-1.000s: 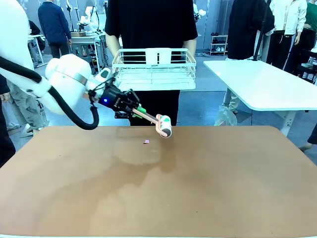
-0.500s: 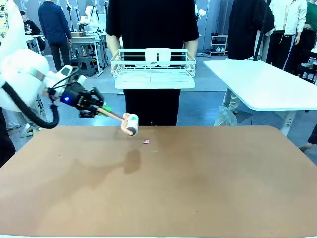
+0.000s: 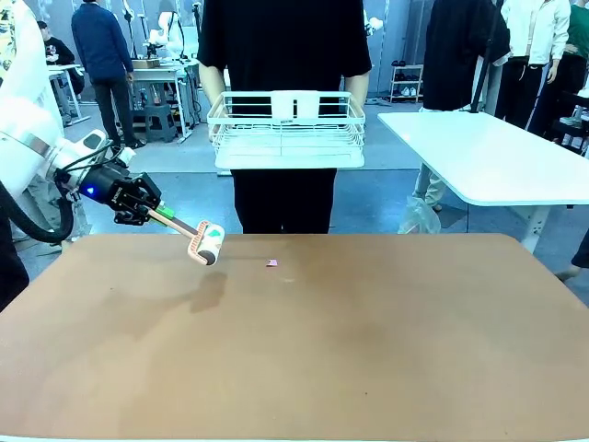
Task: Clean the table.
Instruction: Clean the table with the Lint Roller when the human lifts the Dish drying rack.
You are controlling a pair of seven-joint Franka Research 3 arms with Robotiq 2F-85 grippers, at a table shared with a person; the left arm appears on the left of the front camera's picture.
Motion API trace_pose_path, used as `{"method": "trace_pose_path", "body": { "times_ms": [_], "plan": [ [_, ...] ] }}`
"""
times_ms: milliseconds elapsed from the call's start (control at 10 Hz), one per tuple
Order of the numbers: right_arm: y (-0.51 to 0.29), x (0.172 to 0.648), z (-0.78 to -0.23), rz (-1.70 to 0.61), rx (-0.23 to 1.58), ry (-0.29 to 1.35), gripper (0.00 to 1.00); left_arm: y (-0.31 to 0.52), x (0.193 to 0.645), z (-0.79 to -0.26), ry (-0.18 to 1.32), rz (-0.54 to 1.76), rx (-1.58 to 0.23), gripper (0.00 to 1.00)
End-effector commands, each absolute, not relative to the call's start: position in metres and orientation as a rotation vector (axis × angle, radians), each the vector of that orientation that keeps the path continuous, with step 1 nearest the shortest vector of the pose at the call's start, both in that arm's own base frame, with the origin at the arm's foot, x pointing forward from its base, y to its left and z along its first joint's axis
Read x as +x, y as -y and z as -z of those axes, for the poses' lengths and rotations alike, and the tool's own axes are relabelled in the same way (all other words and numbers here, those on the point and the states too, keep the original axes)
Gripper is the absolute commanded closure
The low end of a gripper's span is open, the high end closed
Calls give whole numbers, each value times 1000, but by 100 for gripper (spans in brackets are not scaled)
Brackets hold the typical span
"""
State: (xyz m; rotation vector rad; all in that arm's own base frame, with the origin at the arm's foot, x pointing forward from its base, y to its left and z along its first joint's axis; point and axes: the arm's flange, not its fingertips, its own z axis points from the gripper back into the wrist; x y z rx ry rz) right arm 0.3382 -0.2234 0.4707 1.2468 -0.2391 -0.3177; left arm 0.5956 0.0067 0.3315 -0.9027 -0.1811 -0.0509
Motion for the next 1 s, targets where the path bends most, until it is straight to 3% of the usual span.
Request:
{"method": "trace_pose_path", "body": {
  "times_ms": [0, 300, 900],
  "plan": [
    [223, 337, -473, 309, 1258, 249, 0, -9, 632, -326, 184, 102, -925, 78],
    [223, 337, -473, 309, 1258, 249, 0, -4, 657, -317, 153, 85, -923, 78],
    [223, 337, -473, 309, 1258, 249, 0, 14, 663, -290, 78, 16, -870, 78]
  ]
}}
